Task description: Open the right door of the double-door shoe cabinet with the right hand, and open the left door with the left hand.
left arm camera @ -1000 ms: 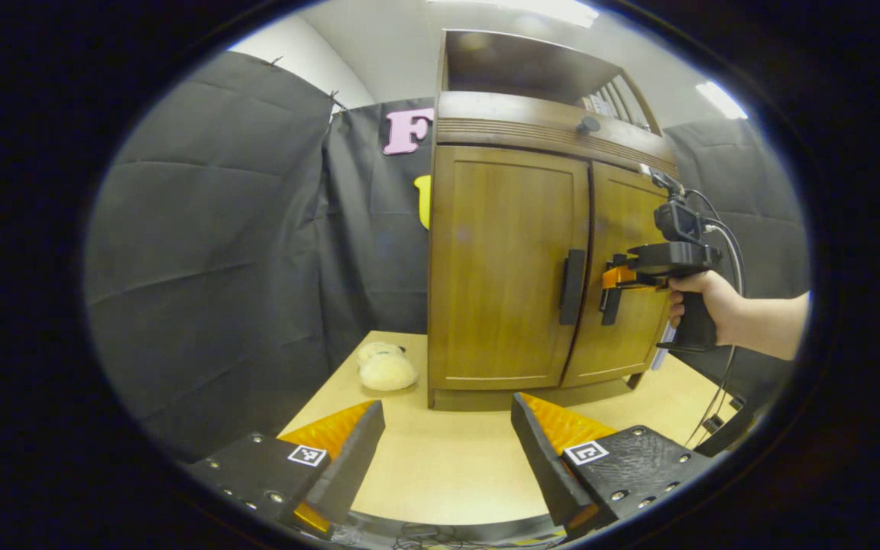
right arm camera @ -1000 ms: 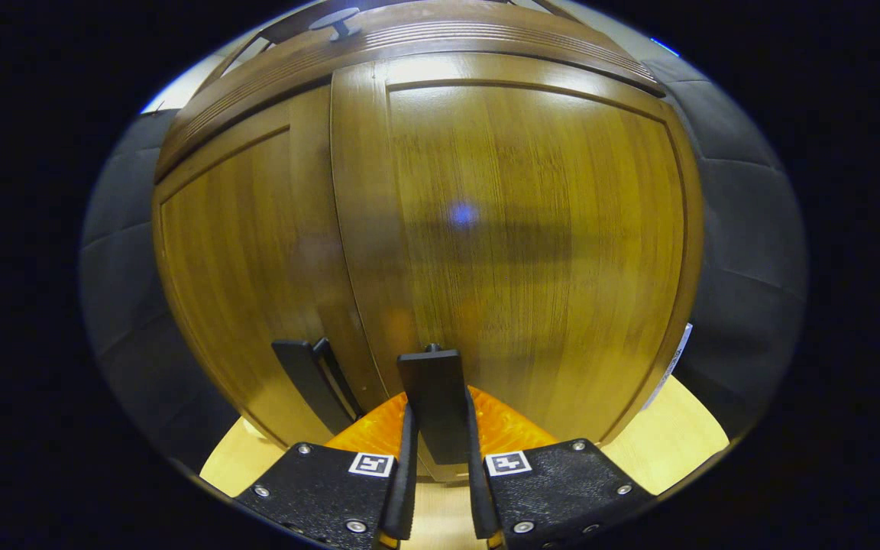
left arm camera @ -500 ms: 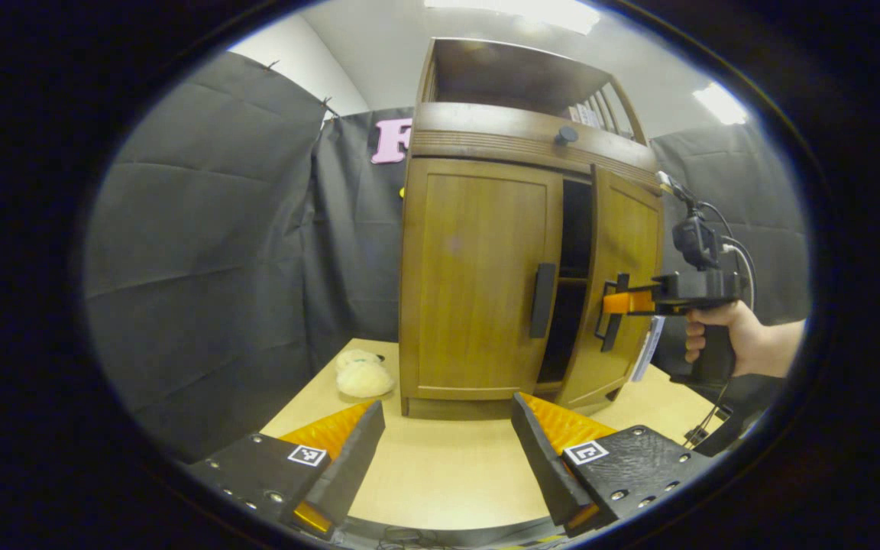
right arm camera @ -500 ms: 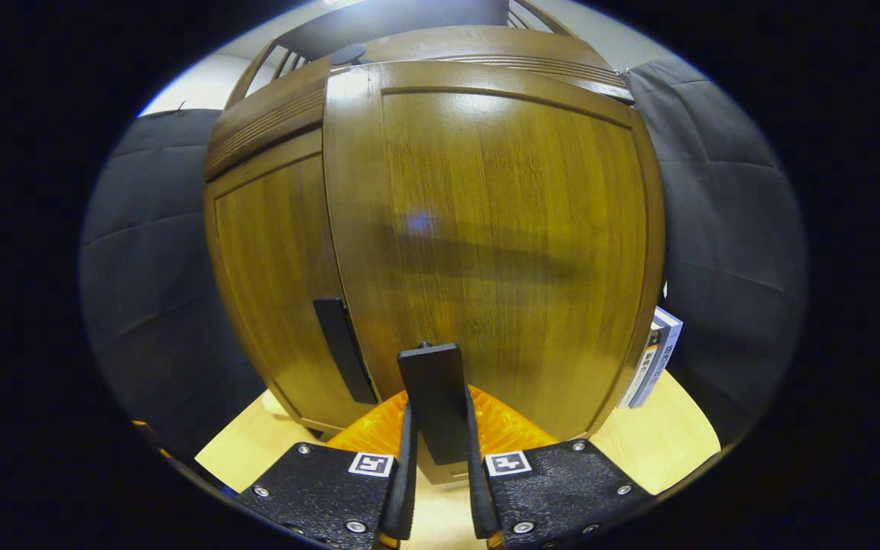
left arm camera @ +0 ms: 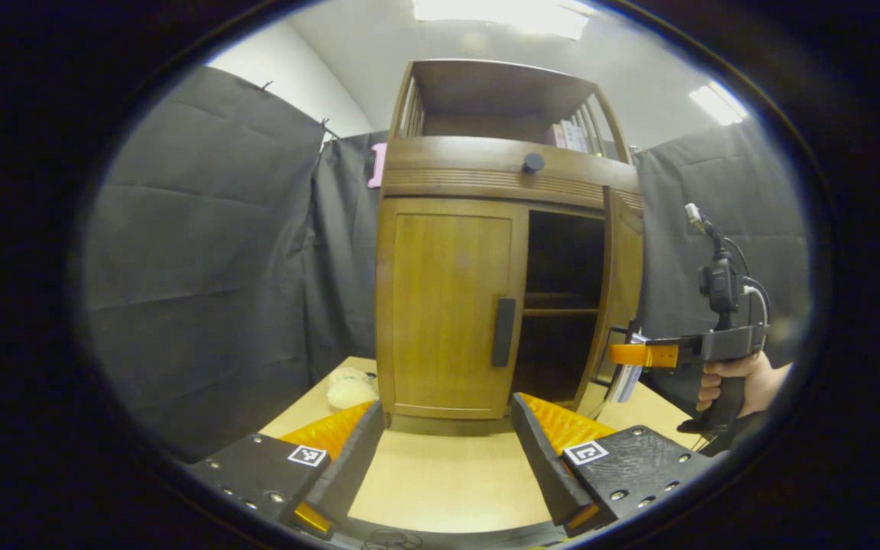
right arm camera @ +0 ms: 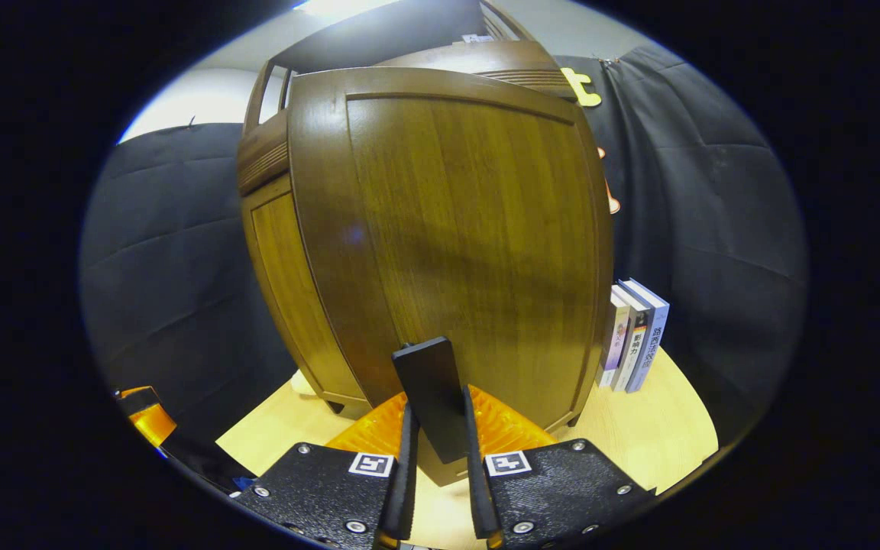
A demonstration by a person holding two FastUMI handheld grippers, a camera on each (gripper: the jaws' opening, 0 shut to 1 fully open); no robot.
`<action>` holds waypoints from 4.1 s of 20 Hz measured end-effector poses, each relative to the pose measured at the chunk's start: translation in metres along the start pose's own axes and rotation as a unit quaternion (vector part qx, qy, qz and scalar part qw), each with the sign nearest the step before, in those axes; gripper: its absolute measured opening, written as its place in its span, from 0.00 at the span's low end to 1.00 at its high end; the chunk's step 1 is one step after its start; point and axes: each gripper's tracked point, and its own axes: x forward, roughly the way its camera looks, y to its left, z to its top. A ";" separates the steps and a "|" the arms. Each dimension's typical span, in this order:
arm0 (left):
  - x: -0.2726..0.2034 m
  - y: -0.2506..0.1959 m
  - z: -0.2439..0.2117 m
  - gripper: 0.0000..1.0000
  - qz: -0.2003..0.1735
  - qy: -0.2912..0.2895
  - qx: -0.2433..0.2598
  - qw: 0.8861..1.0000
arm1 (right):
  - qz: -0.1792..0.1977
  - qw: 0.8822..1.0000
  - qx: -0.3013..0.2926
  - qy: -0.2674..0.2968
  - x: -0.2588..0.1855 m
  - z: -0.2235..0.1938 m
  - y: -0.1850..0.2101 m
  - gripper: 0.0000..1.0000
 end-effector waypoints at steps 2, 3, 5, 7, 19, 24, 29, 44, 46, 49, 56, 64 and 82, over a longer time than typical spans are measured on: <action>-0.009 -0.016 0.008 0.96 0.000 -0.010 0.010 1.000 | 0.009 1.000 0.006 0.002 -0.015 -0.001 -0.009 0.30; -0.013 -0.024 0.010 1.00 0.003 -0.012 0.012 1.000 | 0.013 1.000 0.008 0.003 -0.022 -0.001 -0.014 0.30; -0.016 -0.041 0.002 1.00 0.004 -0.004 0.000 1.000 | 0.020 1.000 0.013 0.004 -0.032 -0.002 -0.028 0.30; -0.022 -0.063 -0.009 1.00 0.000 0.007 -0.026 1.000 | 0.026 0.999 0.034 0.008 -0.042 -0.007 -0.040 0.30; -0.044 -0.120 -0.039 1.00 0.016 0.027 -0.042 0.999 | 0.016 1.000 0.000 -0.015 -0.087 -0.004 -0.106 0.15; -0.037 -0.125 -0.036 1.00 0.020 0.029 -0.035 0.999 | 0.014 1.000 -0.011 -0.024 -0.099 -0.001 -0.139 0.10; -0.032 -0.128 -0.031 1.00 0.011 0.033 -0.020 0.999 | -0.004 0.999 -0.022 -0.042 -0.109 0.011 -0.189 0.10; -0.007 -0.113 -0.020 1.00 0.019 0.027 -0.036 0.999 | -0.050 0.997 0.004 -0.051 -0.163 0.018 -0.218 0.08; 0.006 -0.100 -0.016 1.00 0.022 0.027 -0.034 0.999 | -0.081 0.994 -0.004 -0.070 -0.181 0.029 -0.230 0.01; 0.033 -0.081 -0.002 1.00 0.023 0.025 -0.026 0.999 | -0.134 0.987 -0.013 -0.093 -0.204 0.038 -0.243 0.06; 0.121 -0.058 0.026 1.00 -0.011 0.009 0.014 1.000 | -0.213 0.970 0.047 -0.110 -0.233 0.040 -0.237 0.78; 0.228 -0.055 0.035 1.00 -0.053 -0.017 0.043 0.998 | -0.339 0.923 0.099 -0.149 -0.262 0.051 -0.222 0.95; 0.302 -0.080 -0.003 0.32 -0.099 0.006 0.017 0.995 | -0.404 0.899 0.052 -0.159 -0.260 0.034 -0.145 0.95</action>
